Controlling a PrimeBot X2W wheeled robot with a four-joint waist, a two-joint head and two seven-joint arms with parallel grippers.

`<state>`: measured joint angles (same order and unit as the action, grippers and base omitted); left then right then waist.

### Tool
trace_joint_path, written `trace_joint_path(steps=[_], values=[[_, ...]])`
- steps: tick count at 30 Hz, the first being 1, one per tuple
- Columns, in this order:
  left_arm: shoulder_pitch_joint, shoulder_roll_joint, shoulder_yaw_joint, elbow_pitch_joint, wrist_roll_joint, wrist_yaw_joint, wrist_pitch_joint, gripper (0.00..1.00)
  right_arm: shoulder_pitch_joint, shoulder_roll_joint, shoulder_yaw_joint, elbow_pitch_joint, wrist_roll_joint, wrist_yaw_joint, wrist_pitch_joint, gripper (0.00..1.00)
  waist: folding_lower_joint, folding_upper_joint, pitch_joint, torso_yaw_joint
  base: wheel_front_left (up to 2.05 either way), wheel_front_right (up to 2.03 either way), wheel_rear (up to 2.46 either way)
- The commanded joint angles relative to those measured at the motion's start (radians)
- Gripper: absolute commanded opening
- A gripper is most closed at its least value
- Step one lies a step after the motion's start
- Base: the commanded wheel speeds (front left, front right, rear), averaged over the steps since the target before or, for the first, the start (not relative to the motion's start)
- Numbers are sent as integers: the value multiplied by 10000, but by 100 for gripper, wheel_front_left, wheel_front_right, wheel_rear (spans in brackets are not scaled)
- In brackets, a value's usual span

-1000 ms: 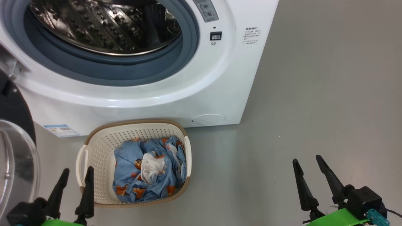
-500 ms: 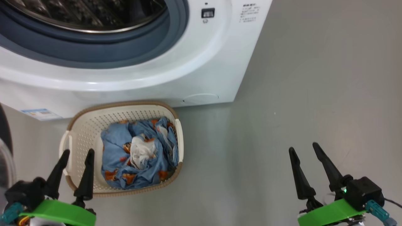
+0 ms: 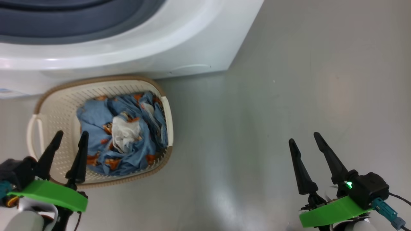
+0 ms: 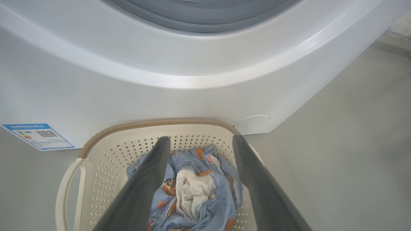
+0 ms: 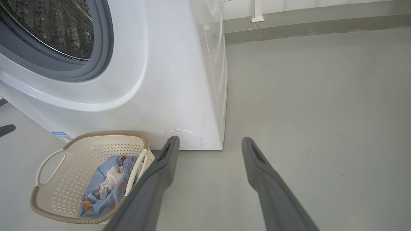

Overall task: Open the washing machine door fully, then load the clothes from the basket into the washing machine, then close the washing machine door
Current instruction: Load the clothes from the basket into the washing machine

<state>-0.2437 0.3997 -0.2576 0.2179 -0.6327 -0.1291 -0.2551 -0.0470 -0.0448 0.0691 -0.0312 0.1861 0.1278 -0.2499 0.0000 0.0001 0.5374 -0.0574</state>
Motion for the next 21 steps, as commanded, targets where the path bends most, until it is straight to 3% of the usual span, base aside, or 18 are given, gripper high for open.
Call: trace_joint_path(steps=[1, 21], values=[[-288, 460, 284, -46, -99, -15, -67, 100, -110, -54, 324, -286, 14, 29, -118, 100, 0, -1, 661, -317, 0, 0, 0], [-2329, 1959, -1907, 2417, -1269, -15, -67, 100, -437, -54, 670, -825, 369, 29, -118, 100, 0, -1, 2771, -938, 0, 0, 0]])
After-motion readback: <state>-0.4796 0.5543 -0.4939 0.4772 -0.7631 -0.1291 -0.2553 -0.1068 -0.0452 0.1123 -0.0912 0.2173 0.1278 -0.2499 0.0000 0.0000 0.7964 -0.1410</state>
